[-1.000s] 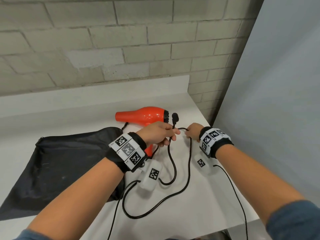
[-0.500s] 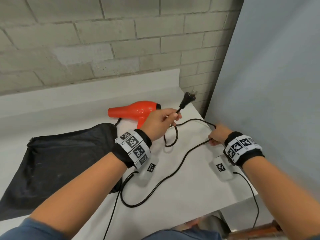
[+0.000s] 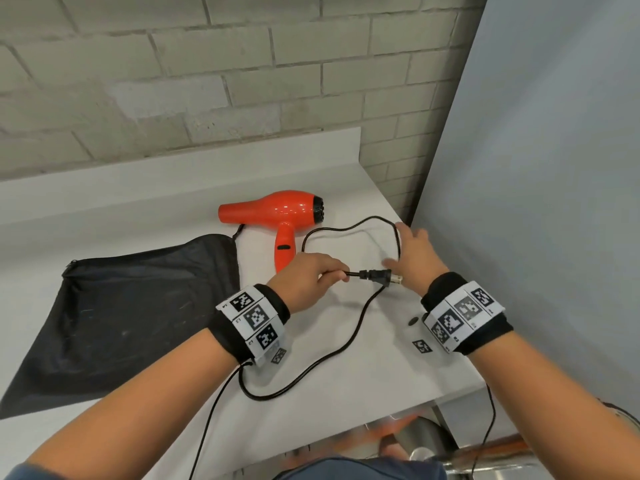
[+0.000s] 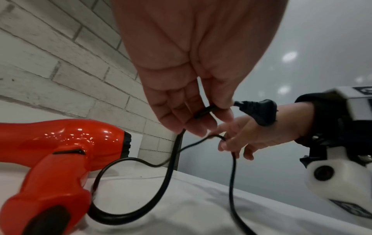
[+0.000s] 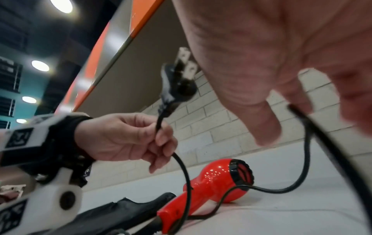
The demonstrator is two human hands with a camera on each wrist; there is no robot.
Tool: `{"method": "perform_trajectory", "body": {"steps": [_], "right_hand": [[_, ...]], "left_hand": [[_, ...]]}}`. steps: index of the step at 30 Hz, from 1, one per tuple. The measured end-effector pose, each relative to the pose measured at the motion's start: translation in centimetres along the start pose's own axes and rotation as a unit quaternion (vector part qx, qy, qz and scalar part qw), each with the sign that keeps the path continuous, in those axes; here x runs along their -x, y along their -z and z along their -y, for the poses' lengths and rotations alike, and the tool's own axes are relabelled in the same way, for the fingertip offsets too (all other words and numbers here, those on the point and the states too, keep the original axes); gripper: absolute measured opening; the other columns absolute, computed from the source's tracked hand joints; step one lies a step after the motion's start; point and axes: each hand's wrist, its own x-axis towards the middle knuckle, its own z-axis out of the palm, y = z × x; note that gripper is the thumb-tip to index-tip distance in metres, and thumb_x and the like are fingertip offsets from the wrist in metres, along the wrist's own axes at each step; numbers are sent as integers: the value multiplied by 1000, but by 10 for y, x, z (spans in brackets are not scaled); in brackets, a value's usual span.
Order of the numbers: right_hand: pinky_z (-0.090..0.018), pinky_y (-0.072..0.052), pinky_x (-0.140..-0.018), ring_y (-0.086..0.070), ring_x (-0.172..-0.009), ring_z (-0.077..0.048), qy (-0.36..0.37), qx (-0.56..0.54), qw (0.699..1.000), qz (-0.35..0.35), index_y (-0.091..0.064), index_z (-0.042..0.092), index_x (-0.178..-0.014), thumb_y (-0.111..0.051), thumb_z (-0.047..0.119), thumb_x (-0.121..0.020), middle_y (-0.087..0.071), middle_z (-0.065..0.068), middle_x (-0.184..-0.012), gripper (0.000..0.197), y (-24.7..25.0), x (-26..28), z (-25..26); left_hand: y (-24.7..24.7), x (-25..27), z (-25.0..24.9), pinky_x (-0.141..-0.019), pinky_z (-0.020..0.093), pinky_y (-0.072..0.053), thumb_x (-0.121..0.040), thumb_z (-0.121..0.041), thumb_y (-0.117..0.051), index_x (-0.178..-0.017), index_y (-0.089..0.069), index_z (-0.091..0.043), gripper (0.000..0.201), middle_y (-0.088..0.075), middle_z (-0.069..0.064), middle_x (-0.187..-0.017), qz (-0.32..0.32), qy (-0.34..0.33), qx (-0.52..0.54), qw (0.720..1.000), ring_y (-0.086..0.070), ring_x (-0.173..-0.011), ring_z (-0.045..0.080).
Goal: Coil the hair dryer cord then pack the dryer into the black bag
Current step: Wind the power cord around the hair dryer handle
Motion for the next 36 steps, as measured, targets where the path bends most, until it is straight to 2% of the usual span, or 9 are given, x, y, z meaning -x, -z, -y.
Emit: {"method": "perform_trajectory", "body": {"steps": [4, 8, 13, 17, 19, 22, 27, 32, 36], "right_hand": [[-34, -48, -79, -58, -104, -36, -73, -109, 991, -30, -41, 0, -122, -53, 9, -89, -54, -24, -119, 36, 3, -8, -8], [-40, -50, -90, -58, -106, -38, -96, 34, 994, 35, -41, -3, -123, -46, 1, -89, -55, -21, -111, 34, 11, -6, -24], [-27, -45, -92, -58, -107, -24, -64, 283, 947, 134, -53, 2, -119, -39, 10, -94, -58, -13, -125, 30, 18, 2, -35], [-25, -46, -67, -58, -104, -25, -63, 286, 936, 194, -54, -3, -115, -41, 11, -94, -58, -17, -125, 28, 16, 6, -37], [-26, -47, -70, -56, -113, -28, -82, 244, 949, 183, -51, -2, -114, -42, 13, -94, -55, -18, -128, 27, 17, 9, -35], [-33, -43, -96, -49, -120, -31, -78, 169, 973, 133, -36, 2, -133, -48, 22, -91, -43, -18, -136, 48, 17, 9, -26], [-27, -36, -98, -47, -122, -25, 75, 84, 984, 135, -45, 13, -132, -54, 26, -89, -48, -11, -134, 45, 6, 20, 27], [-31, -39, -102, -47, -119, -27, 200, 163, 928, 269, -57, 21, -124, -53, 18, -89, -46, -12, -129, 36, -30, 21, 75], [-32, -44, -95, -53, -113, -28, 166, 314, 873, 334, -52, 3, -127, -51, 7, -87, -52, -15, -132, 40, -45, 8, 81]], "left_hand": [[-5, 6, 7, -89, 25, -40, -92, -22, -48, -105, -67, -13, 25, -66, 6, -108, 108, 37, -85, 990, -57, -101, 20], [-10, 0, 9, -95, 38, -45, -91, -22, -48, -109, -66, -15, 26, -63, 7, -114, 199, 90, -170, 961, -57, -105, 24], [-21, -13, -5, -90, 32, -47, -90, -22, -50, -107, -66, -12, 26, -66, 5, -112, 241, 91, -167, 952, -59, -103, 22], [-33, -20, -9, -92, 26, -40, -91, -17, -46, -114, -64, -10, 29, -63, 6, -120, 262, 97, -160, 947, -55, -112, 21], [-30, -19, -10, -98, 27, -36, -92, -21, -46, -121, -58, -17, 32, -57, 6, -128, 253, 113, -131, 952, -50, -119, 21], [-10, -17, -3, -103, 30, -35, -90, -28, -51, -121, -57, -24, 32, -52, 5, -133, 179, 139, -69, 972, -49, -119, 21], [33, -24, 39, -90, 34, -46, -84, -26, -54, -120, -51, -11, 40, -56, 12, -124, 3, 293, -88, 952, -57, -106, 27], [35, -33, 64, -91, 36, -49, -81, -36, -61, -140, -18, -2, 80, -51, 19, -129, 1, 404, -42, 914, -57, -110, 32], [28, -39, 71, -89, 36, -50, -78, -32, -64, -134, -31, -3, 71, -56, 16, -120, 16, 411, 4, 912, -59, -104, 31]]}}
